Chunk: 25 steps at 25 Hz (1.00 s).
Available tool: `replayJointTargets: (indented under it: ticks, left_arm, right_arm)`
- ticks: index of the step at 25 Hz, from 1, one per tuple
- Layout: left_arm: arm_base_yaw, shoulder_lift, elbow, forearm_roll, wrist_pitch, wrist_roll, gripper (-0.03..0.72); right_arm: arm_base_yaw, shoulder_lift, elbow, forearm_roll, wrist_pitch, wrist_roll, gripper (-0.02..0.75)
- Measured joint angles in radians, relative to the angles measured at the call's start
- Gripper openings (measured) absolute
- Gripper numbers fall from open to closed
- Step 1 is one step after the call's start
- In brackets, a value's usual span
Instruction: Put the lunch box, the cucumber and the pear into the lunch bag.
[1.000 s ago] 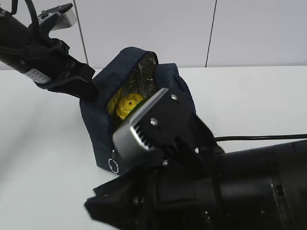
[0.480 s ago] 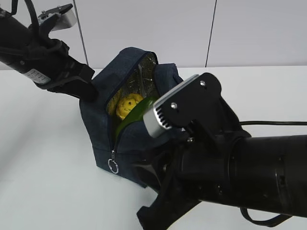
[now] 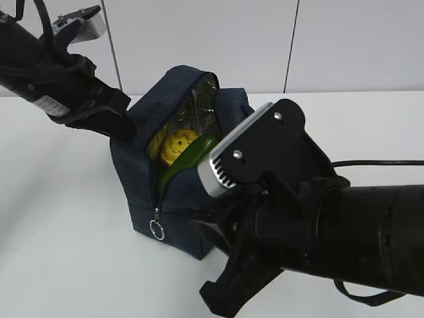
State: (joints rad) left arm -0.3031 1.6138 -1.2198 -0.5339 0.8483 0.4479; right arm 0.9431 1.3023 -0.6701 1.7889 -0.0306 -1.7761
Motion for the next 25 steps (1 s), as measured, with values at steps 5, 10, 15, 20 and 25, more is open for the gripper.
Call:
replayJointTargets:
  ticks: [5,10,15,20,25]
  left_arm:
    - [0.001,0.0,0.0,0.0,0.011,0.001,0.018]
    - [0.001,0.0,0.0,0.001,0.012,0.001,0.018]
    - [0.001,0.0,0.0,0.008,0.013,0.001,0.018]
    - [0.001,0.0,0.0,0.009,0.014,0.002,0.018]
    - [0.001,0.0,0.0,0.013,0.015,0.002,0.018]
  right_arm:
    - [0.0,-0.002,0.0,0.01,-0.26,0.094,0.043]
    - [0.0,-0.041,0.038,-0.543,-0.275,0.725,0.032]
    - [0.0,-0.078,0.101,-1.207,-0.348,1.421,0.032]
    - [0.0,-0.005,0.107,-1.366,-0.269,1.508,0.032]
    - [0.0,0.118,0.107,-1.408,-0.331,1.516,0.032]
